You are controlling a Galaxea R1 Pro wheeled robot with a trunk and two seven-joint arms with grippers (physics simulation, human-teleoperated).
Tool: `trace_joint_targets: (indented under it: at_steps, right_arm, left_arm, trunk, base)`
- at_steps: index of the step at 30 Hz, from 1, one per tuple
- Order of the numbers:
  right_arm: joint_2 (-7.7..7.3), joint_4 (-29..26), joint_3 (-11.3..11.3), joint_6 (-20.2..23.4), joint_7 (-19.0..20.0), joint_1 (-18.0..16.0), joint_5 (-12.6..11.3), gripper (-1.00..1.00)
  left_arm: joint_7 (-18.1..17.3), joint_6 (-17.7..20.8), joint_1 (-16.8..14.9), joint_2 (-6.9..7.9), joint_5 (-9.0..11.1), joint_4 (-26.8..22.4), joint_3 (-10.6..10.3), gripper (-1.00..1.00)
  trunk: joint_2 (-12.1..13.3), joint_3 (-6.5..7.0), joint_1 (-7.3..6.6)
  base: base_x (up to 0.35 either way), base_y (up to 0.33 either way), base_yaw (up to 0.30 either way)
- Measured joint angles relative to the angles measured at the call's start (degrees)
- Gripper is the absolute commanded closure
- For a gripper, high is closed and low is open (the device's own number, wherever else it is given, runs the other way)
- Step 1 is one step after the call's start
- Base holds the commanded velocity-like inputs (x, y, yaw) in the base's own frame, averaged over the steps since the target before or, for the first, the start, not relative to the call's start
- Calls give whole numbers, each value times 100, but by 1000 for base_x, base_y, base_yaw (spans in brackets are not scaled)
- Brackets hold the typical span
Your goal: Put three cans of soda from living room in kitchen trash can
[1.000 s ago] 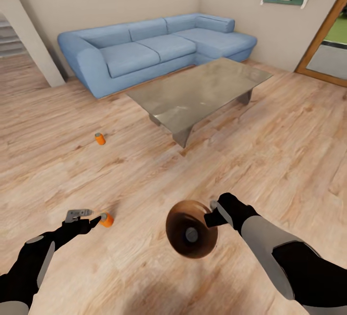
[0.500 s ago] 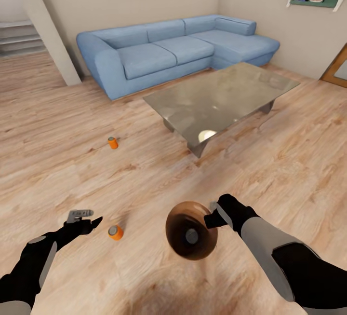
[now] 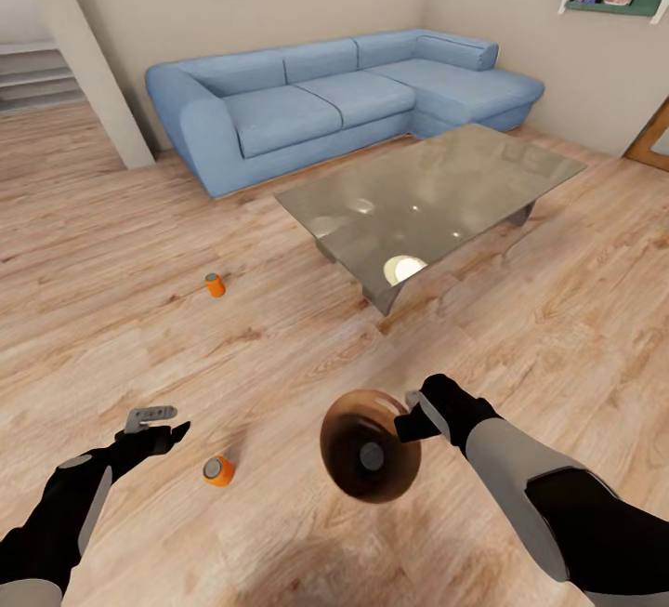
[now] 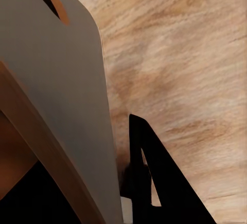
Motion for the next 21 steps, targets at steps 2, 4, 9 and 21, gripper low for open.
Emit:
trace_joint_targets:
  at_steps: [2, 4, 9, 21]
  right_arm:
    - [-12, 3, 1, 225, 12, -1, -54, 100]
    - [-34, -15, -34, 586, 23, -33, 12, 100]
    - [-298, -451, -47, 1262, 211, -389, 27, 100]
    - [-800, 1230, 143, 1239, 888, -2434, 175, 100]
  left_arm:
    - [69, 209, -30, -7, 20, 10, 0, -100]
    - [117, 396, -96, -12, 38, 14, 1, -100]
    - [166, 488, -155, -19, 38, 67, 1, -100]
    - [339, 1569, -1020, -350, 53, 265, -26, -100]
  trunk:
    - [0, -1, 0]
    - [0, 0, 0]
    - [0, -9, 0]
    - [-480, -309, 263]
  base:
    - [7, 0, 0]
    - [2, 0, 0]
    - [0, 0, 0]
    - [0, 0, 0]
